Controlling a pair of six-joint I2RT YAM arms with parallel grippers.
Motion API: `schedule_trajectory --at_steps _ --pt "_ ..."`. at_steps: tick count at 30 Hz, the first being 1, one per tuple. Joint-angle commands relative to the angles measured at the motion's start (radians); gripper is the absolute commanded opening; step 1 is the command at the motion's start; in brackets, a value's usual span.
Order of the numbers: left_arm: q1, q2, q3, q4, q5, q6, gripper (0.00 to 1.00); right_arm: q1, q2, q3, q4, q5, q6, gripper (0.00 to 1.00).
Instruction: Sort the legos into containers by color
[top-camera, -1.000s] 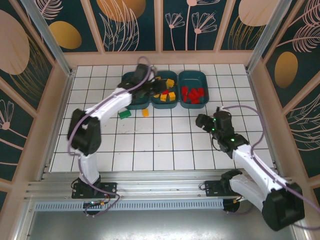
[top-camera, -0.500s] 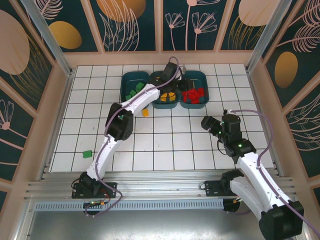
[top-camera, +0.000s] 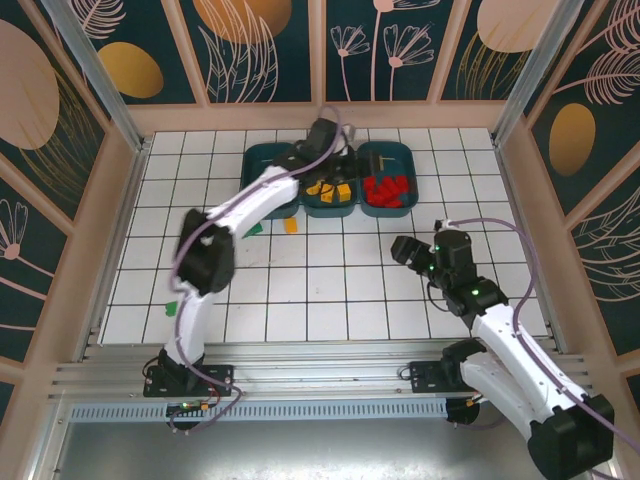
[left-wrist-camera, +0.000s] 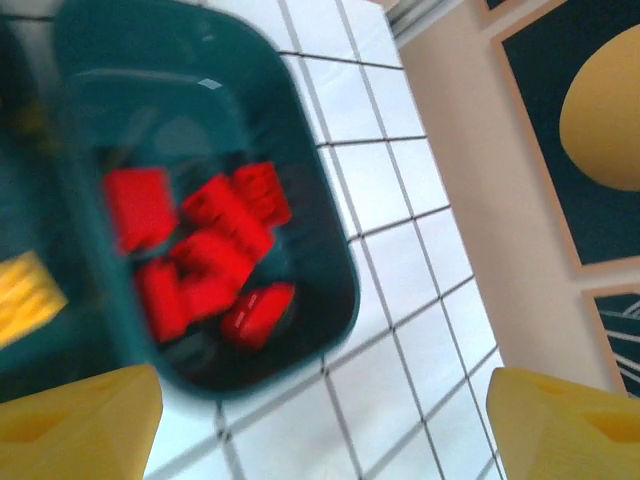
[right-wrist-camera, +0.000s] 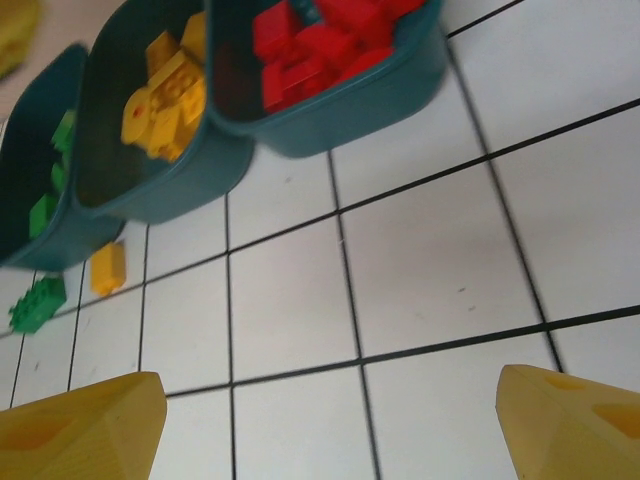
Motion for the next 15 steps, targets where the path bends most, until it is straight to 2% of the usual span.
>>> schedule_trajectory --at_steps 1,4,7,11,15 --pt "0.115 -0.297 -0.34 0.115 -0.125 -0.093 0.85 0.068 0.027 0.015 0.051 0.06 0.026 0.87" --pt "0.212 -0.529 -0.627 0.049 -0.253 -0.103 0.98 0.084 0.047 0.006 0.086 0.033 0.03 0.87" --pt "0.246 -0.633 -0.775 -0.069 -0.344 -0.068 0.99 0.093 0.069 0.009 0.118 0.011 0.027 0.88" --pt "0.251 -0.623 -0.889 -0.124 -0.429 -0.024 0.98 0.114 0.104 0.03 0.144 0.013 0.018 0.88" --pt "0.251 -0.547 -0.917 -0.084 -0.466 0.026 0.99 0.151 0.136 0.051 0.154 0.027 0.02 0.89"
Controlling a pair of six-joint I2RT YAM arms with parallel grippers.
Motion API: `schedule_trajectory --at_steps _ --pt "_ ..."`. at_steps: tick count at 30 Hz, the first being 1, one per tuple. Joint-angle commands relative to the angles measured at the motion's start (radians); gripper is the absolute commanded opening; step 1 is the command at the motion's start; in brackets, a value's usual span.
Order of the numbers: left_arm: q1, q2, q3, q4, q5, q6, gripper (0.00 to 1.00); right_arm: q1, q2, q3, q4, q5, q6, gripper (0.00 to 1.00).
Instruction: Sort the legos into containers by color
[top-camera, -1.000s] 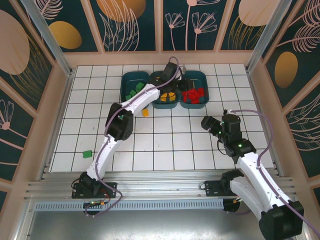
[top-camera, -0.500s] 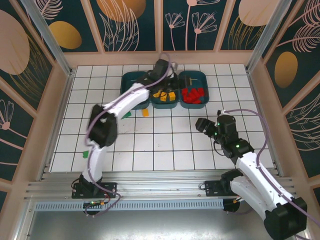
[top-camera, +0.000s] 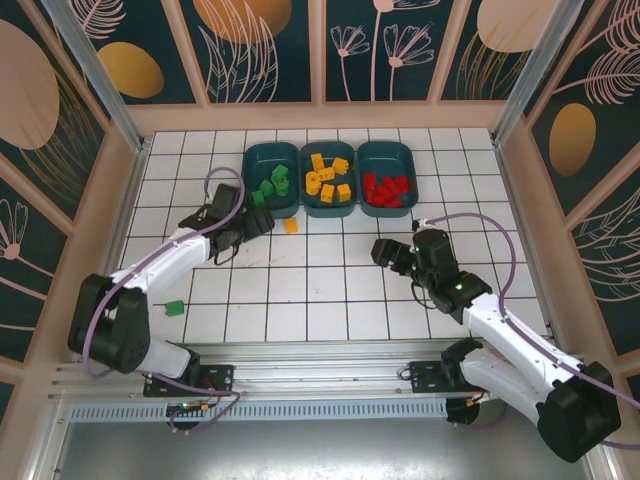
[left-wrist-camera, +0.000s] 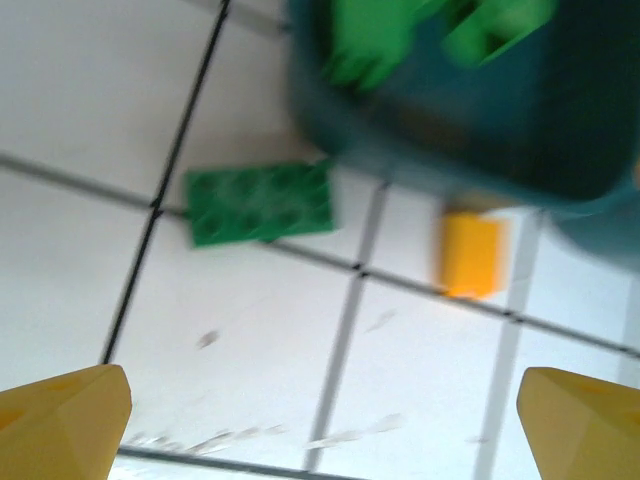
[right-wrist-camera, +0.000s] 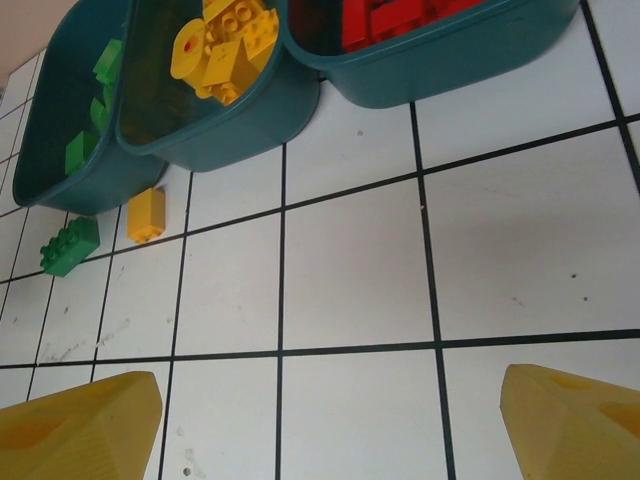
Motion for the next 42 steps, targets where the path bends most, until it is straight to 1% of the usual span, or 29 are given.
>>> schedule_trajectory --at_steps 1,7,11,12,17,20,23,25,28,33,37,38,42 --pt "0.0 0.054 -0.004 0.005 -0.09 0.063 0.98 0.036 0.021 0.048 0.044 0.025 0.002 0.89" --pt "0.0 0.168 0.011 0.126 -0.116 0.087 0.99 0.06 0.042 0.068 0.021 0.049 0.006 0.89" --pt "0.0 0.257 0.043 0.152 -0.148 0.092 0.98 0.065 0.052 0.08 0.008 0.063 0.01 0.89" --pt "0.0 0.279 0.076 0.158 -0.155 0.092 0.98 0.067 0.055 0.079 0.007 0.063 0.012 0.89" --pt "0.0 0.323 0.097 0.192 -0.172 0.1 0.96 0.086 0.073 0.086 0.008 0.076 0.027 0.89" --pt "0.0 0.356 0.112 0.204 -0.176 0.107 0.92 0.095 0.09 0.092 0.008 0.081 0.027 0.89" --pt "0.0 0.381 0.121 0.208 -0.176 0.107 0.85 0.102 0.103 0.104 0.002 0.088 0.027 0.89" --pt "0.0 0.384 0.115 0.214 -0.167 0.105 0.78 0.106 0.106 0.109 -0.002 0.091 0.028 0.89" --pt "0.001 0.37 0.097 0.216 -0.159 0.106 0.66 0.109 0.108 0.115 -0.004 0.097 0.03 0.89" --pt "-0.001 0.294 0.066 0.188 -0.148 0.111 0.55 0.116 0.127 0.119 0.009 0.097 0.031 0.89" --pt "-0.01 0.178 0.055 0.136 -0.101 0.107 0.48 0.133 0.162 0.124 0.036 0.095 0.036 0.88" --pt "-0.018 0.139 0.028 0.12 -0.089 0.107 0.46 0.143 0.176 0.128 0.044 0.1 0.038 0.88" --pt "-0.059 -0.016 0.024 0.065 -0.077 0.125 0.43 0.212 0.279 0.162 0.102 0.124 0.043 0.88"
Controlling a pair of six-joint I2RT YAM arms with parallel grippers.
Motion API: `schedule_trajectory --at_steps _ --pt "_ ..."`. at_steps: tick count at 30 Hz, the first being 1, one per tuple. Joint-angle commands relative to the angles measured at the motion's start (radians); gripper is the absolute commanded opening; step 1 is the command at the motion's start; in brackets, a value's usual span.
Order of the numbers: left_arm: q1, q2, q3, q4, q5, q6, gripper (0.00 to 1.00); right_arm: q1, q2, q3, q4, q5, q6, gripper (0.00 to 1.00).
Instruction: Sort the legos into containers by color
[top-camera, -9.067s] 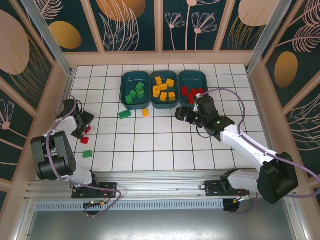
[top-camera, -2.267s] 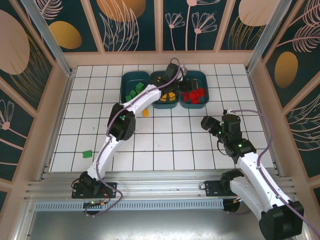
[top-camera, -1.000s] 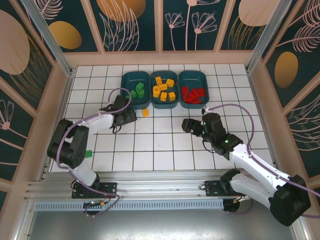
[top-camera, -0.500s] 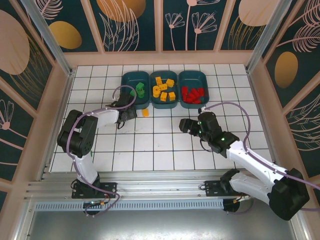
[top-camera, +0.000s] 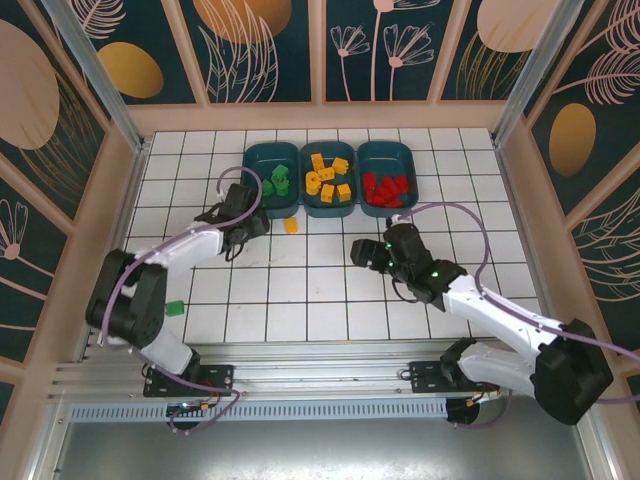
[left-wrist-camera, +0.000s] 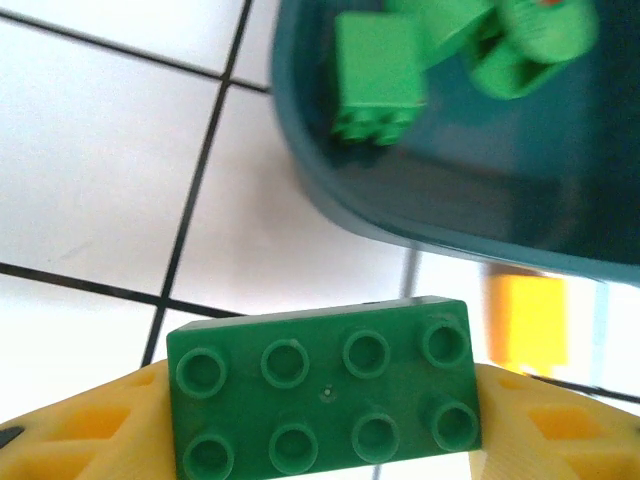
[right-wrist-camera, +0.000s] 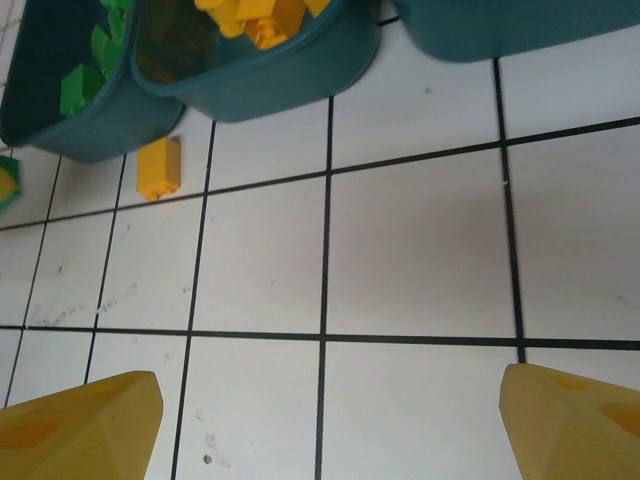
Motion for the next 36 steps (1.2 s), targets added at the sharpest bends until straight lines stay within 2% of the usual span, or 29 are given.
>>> schedule_trajectory --at_steps 1,3,5,8,11,15,17,18,21,25,31,36 --pt "-0.027 -0.118 0.005 -0.059 0.021 0.027 0.43 0.063 0.091 0.065 0.093 0.048 0.012 0.88" --pt "-0.027 -0.117 0.054 -0.047 -0.012 0.059 0.46 0.106 0.182 0.108 0.116 0.084 0.004 0.88" --pt "-0.013 -0.048 0.137 -0.042 -0.013 0.086 0.46 0.137 0.266 0.157 0.131 0.113 -0.009 0.88" --pt "0.023 0.087 0.269 -0.006 0.089 0.09 0.46 0.166 0.375 0.234 0.141 0.137 -0.033 0.87" --pt "0.05 0.234 0.408 0.002 0.138 0.096 0.49 0.175 0.473 0.324 0.112 0.15 -0.068 0.87" --pt "0.062 0.37 0.58 -0.058 0.161 0.116 0.73 0.194 0.587 0.428 0.102 0.137 -0.104 0.87" --pt "0.062 0.387 0.626 -0.077 0.158 0.123 0.91 0.209 0.647 0.479 0.099 0.138 -0.117 0.87" --pt "0.063 0.382 0.632 -0.079 0.157 0.126 0.96 0.214 0.672 0.502 0.096 0.137 -0.12 0.87" --pt "0.064 0.31 0.62 -0.085 0.146 0.128 0.99 0.221 0.749 0.571 0.081 0.139 -0.122 0.87" --pt "0.079 0.118 0.513 -0.085 0.117 0.082 0.98 0.224 0.84 0.656 0.068 0.162 -0.114 0.85" --pt "0.111 -0.245 0.156 -0.09 0.057 -0.039 0.99 0.226 0.991 0.797 0.038 0.221 -0.085 0.79" --pt "0.118 -0.575 -0.141 -0.099 -0.009 -0.192 0.99 0.228 1.101 0.876 0.037 0.243 -0.078 0.73"
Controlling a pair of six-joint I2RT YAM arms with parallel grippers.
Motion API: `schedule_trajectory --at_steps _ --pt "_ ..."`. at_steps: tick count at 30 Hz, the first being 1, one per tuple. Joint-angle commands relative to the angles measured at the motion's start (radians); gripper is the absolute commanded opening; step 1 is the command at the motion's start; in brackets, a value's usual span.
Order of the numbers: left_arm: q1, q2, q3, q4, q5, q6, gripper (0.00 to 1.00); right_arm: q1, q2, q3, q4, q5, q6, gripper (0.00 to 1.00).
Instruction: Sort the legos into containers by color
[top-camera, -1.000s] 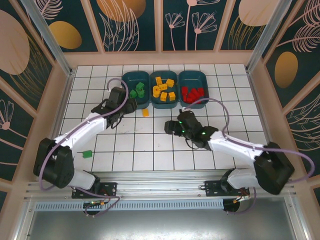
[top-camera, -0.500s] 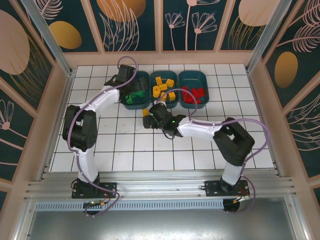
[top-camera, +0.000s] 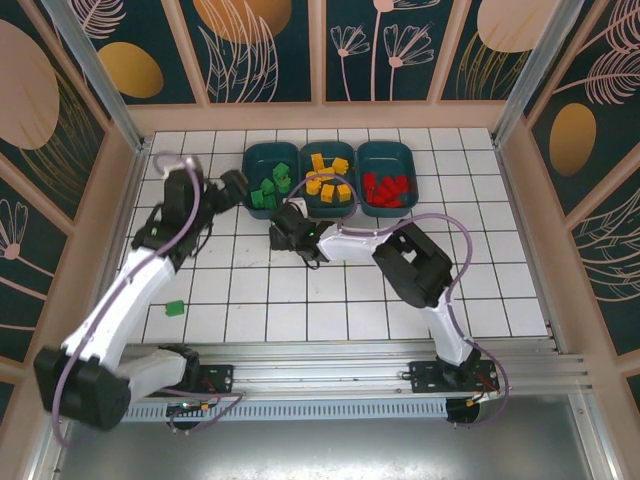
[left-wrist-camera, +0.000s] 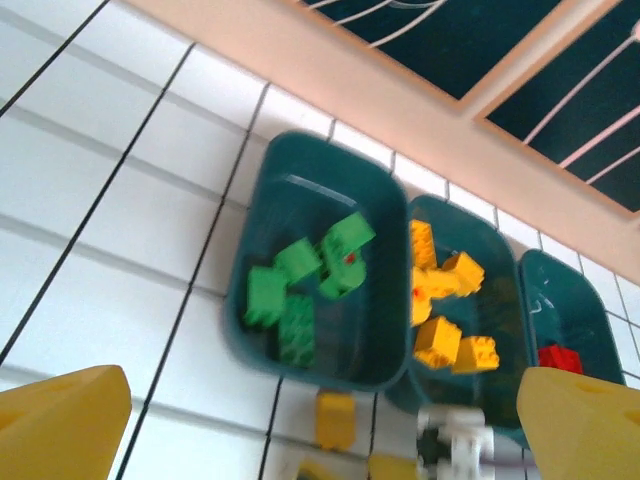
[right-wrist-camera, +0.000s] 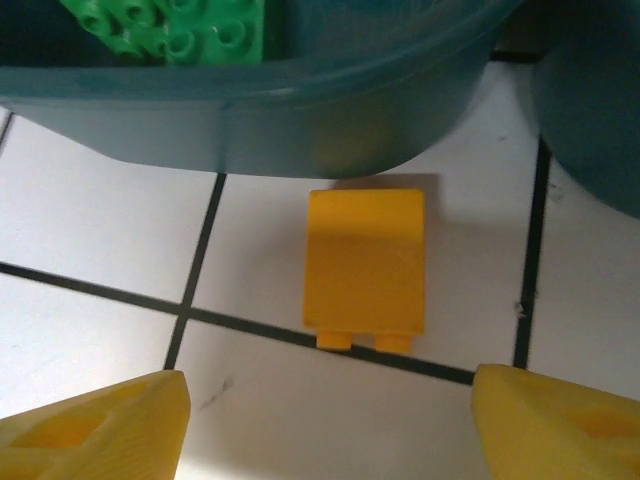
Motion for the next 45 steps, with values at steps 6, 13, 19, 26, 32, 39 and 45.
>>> schedule_trajectory --at_steps 6,13,19,26,32,39,45 --pt "0.003 -0.344 -0.232 -0.175 -0.109 -0.195 0.98 0.008 0.119 0.094 -0.014 0.091 0.056 0.67" --pt "0.003 -0.38 -0.256 -0.196 -0.092 -0.212 0.99 0.007 0.118 0.059 0.027 0.147 0.059 0.39" --pt "0.003 -0.333 -0.205 -0.16 -0.084 -0.225 0.99 0.024 -0.008 -0.067 0.134 0.16 0.013 0.18" --pt "0.003 -0.34 -0.19 -0.172 -0.158 -0.304 0.99 0.071 -0.262 -0.21 0.146 0.138 0.017 0.07" --pt "0.002 -0.335 -0.198 -0.155 -0.142 -0.322 0.98 0.007 -0.419 -0.241 0.095 0.086 -0.018 0.04" --pt "0.003 -0.304 -0.197 -0.207 -0.157 -0.371 0.99 -0.172 -0.378 -0.148 0.014 -0.064 -0.083 0.06" --pt "0.004 -0.261 -0.189 -0.24 -0.13 -0.357 0.98 -0.279 -0.289 -0.048 -0.037 -0.152 -0.106 0.13"
